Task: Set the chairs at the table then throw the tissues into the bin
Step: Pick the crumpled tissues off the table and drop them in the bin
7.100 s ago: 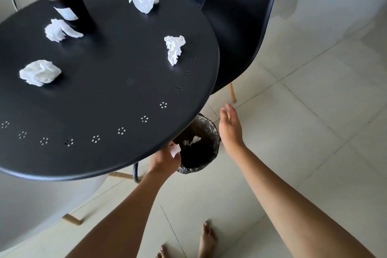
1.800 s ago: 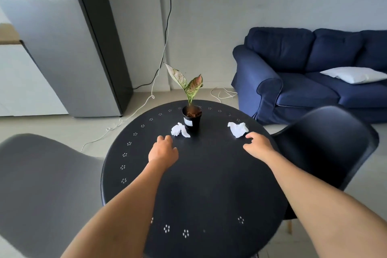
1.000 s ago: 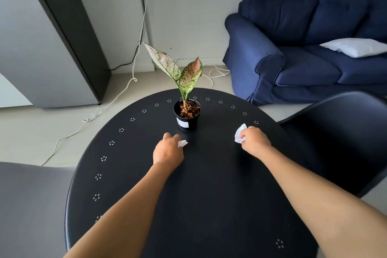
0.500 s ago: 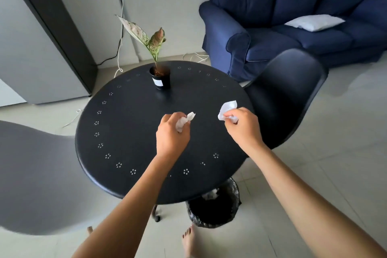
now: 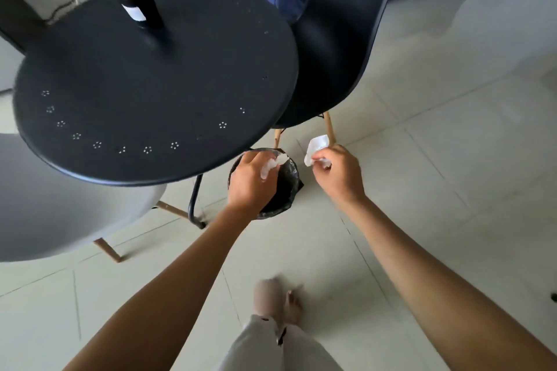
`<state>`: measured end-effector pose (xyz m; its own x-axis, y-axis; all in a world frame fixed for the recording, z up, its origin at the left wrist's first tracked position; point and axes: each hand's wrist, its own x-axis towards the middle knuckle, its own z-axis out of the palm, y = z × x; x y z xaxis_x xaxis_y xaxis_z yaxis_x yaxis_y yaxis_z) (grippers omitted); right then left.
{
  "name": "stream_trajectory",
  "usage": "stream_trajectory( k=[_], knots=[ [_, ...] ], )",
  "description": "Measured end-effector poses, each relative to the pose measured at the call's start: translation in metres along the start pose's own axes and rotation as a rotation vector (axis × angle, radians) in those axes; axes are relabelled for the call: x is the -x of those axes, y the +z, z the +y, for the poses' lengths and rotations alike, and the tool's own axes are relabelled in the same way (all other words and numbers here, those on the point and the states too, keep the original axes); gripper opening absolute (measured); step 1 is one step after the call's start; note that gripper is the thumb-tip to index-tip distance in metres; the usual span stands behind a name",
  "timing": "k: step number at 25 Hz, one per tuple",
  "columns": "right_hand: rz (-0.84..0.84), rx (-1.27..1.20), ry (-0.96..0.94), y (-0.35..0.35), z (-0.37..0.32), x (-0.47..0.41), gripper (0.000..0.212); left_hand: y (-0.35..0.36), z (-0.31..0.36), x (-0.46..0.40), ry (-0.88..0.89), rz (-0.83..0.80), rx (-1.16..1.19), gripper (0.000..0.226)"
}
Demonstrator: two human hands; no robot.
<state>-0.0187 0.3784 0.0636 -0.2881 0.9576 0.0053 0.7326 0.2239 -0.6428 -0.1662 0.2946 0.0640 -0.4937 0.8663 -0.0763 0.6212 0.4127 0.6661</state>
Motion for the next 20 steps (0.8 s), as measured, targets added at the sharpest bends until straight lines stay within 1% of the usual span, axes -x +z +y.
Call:
stream_trajectory(
  k=[4,8,11,15,18,20],
  knots=[
    [-0.126,0.056,0.078,0.049,0.047,0.009,0.017,0.041,-0.043,-0.002,-0.052,-0.099,-0.059,0.028],
    [-0.249,0.065,0.136,0.132,0.092,0.003,0.019,0.087,-0.111,-0.026,-0.095,-0.136,-0.115,0.033],
    [-0.303,0.046,0.148,0.196,0.117,-0.013,0.027,0.125,-0.159,-0.051,-0.119,-0.132,-0.123,0.039],
    [-0.371,0.061,0.118,0.260,0.140,-0.039,0.040,0.170,-0.206,-0.088,-0.183,-0.116,-0.143,0.045],
    [-0.426,0.059,0.103,0.284,0.152,-0.051,0.047,0.190,-0.230,-0.109,-0.231,-0.199,-0.158,0.059],
    [-0.439,0.052,0.099,0.286,0.155,-0.057,0.047,0.193,-0.233,-0.117,-0.221,-0.245,-0.165,0.063]
  ],
)
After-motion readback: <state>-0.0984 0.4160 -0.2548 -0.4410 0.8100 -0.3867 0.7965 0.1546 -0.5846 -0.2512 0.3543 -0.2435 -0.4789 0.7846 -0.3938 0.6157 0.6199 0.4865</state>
